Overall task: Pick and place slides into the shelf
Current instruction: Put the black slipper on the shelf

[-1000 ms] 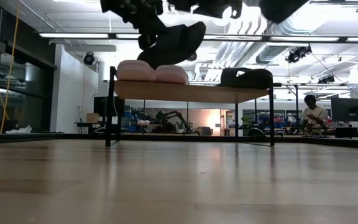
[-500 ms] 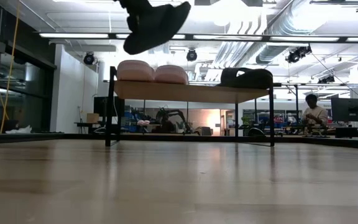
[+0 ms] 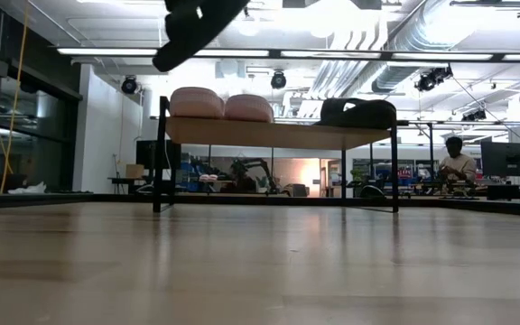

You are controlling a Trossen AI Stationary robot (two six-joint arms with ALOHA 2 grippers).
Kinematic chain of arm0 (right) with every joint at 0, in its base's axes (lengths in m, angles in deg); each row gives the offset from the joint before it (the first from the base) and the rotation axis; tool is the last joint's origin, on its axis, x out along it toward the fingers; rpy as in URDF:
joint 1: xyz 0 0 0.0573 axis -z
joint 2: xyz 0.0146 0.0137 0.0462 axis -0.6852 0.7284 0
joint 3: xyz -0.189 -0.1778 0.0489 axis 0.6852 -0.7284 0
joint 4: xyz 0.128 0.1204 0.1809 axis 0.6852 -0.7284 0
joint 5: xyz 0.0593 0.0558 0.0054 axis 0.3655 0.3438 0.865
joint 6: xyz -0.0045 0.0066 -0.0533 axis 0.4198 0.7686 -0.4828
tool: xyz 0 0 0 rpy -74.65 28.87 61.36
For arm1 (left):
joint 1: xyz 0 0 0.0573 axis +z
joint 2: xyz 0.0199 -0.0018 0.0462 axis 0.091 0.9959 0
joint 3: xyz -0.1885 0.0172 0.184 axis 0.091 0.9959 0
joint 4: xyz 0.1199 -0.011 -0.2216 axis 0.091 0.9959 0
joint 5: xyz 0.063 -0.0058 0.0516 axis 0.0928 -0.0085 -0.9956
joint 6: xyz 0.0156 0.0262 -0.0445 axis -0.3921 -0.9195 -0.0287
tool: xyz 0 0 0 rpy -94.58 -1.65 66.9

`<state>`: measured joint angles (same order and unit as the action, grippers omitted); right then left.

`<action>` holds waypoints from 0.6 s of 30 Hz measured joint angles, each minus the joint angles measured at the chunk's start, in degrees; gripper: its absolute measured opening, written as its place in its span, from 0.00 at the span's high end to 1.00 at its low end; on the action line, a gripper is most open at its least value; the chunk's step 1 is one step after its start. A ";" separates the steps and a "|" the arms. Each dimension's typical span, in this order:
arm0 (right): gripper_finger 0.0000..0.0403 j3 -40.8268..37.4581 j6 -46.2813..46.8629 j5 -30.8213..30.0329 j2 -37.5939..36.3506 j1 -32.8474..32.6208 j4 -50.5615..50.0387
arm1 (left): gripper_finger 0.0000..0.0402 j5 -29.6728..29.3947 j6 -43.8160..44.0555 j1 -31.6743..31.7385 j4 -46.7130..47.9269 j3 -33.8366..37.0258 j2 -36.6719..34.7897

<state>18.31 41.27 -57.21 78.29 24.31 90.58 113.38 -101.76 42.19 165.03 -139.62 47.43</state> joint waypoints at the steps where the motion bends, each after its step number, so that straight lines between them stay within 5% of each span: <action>1: 0.42 0.00 -0.18 1.74 0.00 0.00 -0.92 | 1.00 0.01 0.48 -0.80 0.35 0.00 0.00; 6: 0.42 0.00 -0.59 7.65 0.00 0.17 -5.72 | 1.00 0.23 2.26 -5.38 1.66 -0.02 0.00; 18: 0.42 -0.01 -10.69 7.50 -0.15 -3.10 -6.85 | 1.00 2.13 7.96 -12.03 5.10 -0.02 0.00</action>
<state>18.30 30.58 -49.71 78.14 21.22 83.73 115.52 -93.80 30.16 170.12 -139.64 47.43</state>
